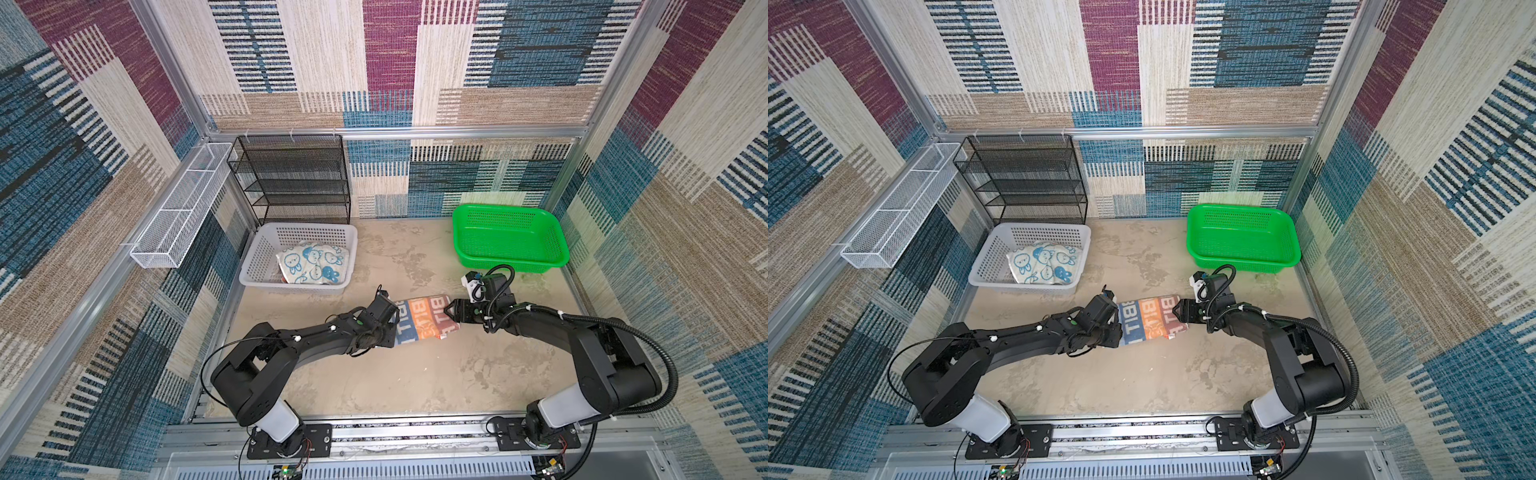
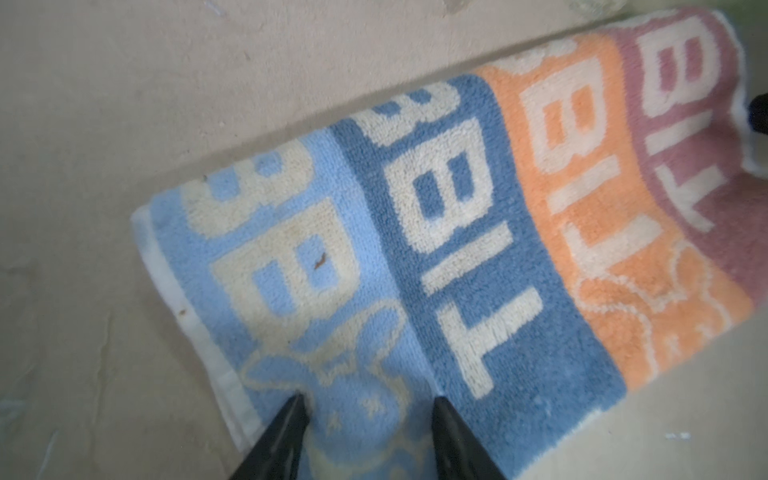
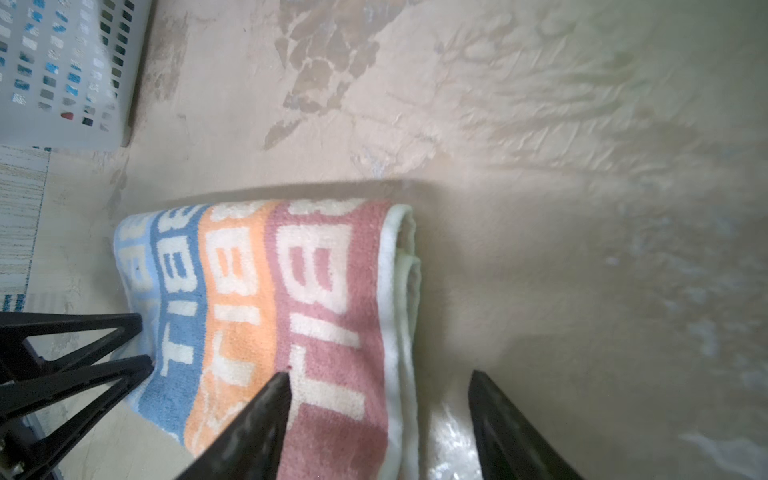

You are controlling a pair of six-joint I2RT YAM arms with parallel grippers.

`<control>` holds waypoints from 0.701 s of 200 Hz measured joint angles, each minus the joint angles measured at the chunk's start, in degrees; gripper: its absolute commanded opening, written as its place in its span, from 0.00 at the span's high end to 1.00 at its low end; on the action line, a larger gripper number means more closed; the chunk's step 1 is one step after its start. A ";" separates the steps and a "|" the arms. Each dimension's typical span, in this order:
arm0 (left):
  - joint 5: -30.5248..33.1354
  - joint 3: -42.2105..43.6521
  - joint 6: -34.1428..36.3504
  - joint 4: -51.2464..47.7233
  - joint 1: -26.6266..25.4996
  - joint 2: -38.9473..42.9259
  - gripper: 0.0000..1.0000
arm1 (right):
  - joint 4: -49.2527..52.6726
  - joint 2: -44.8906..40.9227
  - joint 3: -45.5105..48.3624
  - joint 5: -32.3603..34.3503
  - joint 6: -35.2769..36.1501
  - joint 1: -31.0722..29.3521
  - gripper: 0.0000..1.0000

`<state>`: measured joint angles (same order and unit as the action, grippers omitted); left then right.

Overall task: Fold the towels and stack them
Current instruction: 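Grasp the end of the folded towel with the right gripper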

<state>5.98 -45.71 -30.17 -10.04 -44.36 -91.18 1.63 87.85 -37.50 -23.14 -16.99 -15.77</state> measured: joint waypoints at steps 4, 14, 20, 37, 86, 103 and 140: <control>0.15 0.15 0.00 0.26 0.00 -0.04 0.46 | -0.15 0.33 0.11 -0.33 0.00 -0.02 0.39; 0.48 0.46 0.04 0.85 0.04 -0.17 0.46 | -0.90 1.25 0.42 -1.20 0.20 -0.02 0.42; 0.94 0.61 0.17 1.29 0.07 -0.31 0.46 | -1.81 1.75 0.44 -1.73 0.15 -0.02 0.44; 1.46 1.05 0.22 2.78 0.11 -0.61 0.46 | -4.74 3.48 0.55 -3.52 0.15 0.04 0.50; 3.06 1.68 0.46 7.56 0.20 -2.08 0.45 | -14.16 10.36 -0.57 -9.57 -0.92 -0.52 0.70; 3.10 1.68 0.46 8.90 0.22 -2.62 0.44 | -15.50 12.52 -1.95 -10.27 -1.18 -1.14 0.89; 2.80 1.70 0.44 9.22 0.26 -2.05 0.35 | -11.78 14.53 -7.61 -9.57 -1.20 -1.90 1.00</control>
<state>8.78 -44.01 -29.74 -0.82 -44.10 -93.23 -10.15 102.39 -45.10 -32.71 -18.20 -17.67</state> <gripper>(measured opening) 0.614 0.085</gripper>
